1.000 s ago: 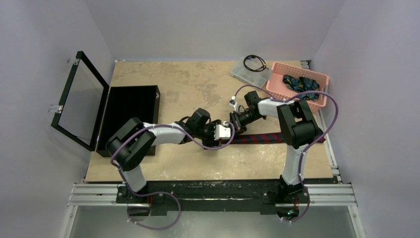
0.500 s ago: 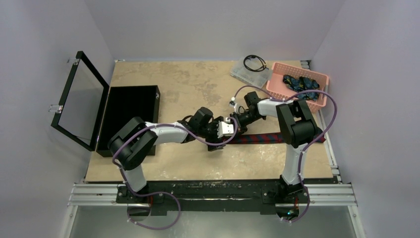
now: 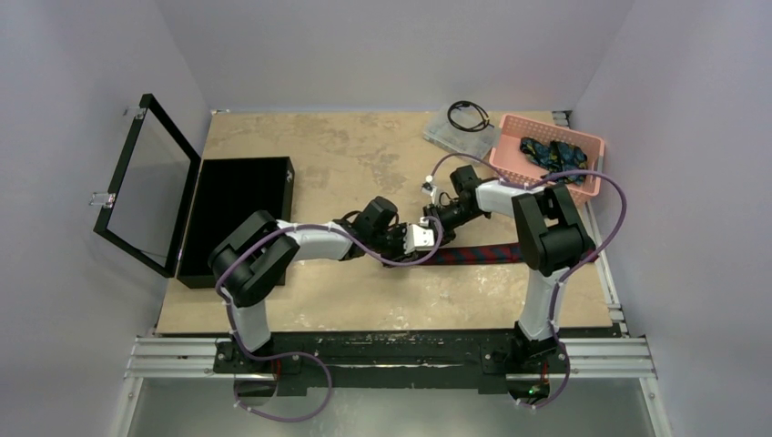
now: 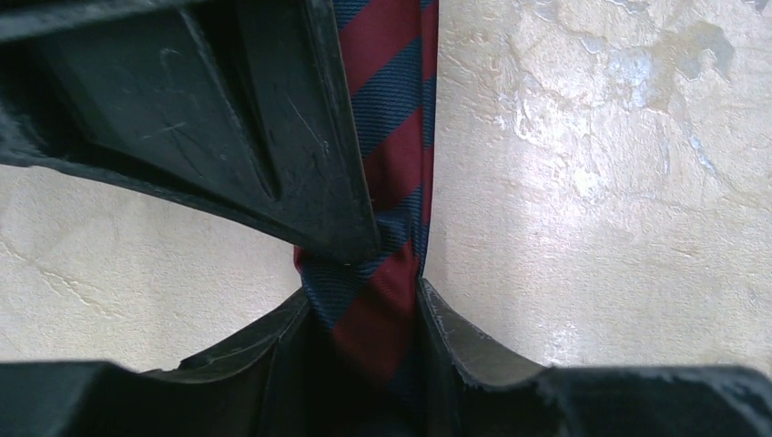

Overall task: Roll the ties
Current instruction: Roll the tie at the center of the board.

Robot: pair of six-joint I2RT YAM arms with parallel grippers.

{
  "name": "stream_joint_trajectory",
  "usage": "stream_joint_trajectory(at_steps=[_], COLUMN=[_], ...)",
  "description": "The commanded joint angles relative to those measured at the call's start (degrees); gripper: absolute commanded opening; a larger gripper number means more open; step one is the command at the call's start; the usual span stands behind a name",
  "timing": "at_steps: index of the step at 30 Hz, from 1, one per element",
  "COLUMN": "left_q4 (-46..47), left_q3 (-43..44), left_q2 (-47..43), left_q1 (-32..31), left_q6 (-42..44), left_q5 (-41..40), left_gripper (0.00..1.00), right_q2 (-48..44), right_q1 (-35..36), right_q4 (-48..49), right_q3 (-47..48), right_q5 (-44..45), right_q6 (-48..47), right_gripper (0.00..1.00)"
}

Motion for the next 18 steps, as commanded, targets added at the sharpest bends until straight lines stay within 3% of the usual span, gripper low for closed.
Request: stream_joint_trajectory(at_steps=[1, 6, 8, 12, 15, 18], left_q4=[-2.5, -2.8, -3.0, -0.7, 4.6, 12.7], left_q3=[-2.1, -2.0, -2.3, -5.2, -9.1, -13.3], left_q2=[-1.0, -0.5, -1.0, -3.5, -6.9, -9.6], left_q1=[0.1, 1.6, 2.5, 4.2, 6.0, 8.0], left_q6=[4.8, 4.9, 5.1, 4.2, 0.8, -3.8], left_q5=[2.2, 4.4, 6.6, 9.3, 11.4, 11.7], left_gripper=[0.29, 0.3, 0.35, 0.59, 0.66, 0.67], right_q2=[-3.0, -0.5, 0.7, 2.8, 4.2, 4.2], right_q1=[0.2, 0.2, 0.1, 0.1, 0.1, 0.1], right_q4=[-1.2, -0.6, 0.2, 2.1, 2.5, 3.4], right_q3=[0.1, -1.6, -1.9, -1.5, -1.4, -2.5], right_q5=[-0.9, 3.2, 5.2, 7.5, 8.6, 9.7], right_q6=[-1.0, -1.8, -1.9, -1.1, -1.2, -1.5], right_gripper=[0.0, 0.0, 0.0, 0.0, 0.0, 0.0])
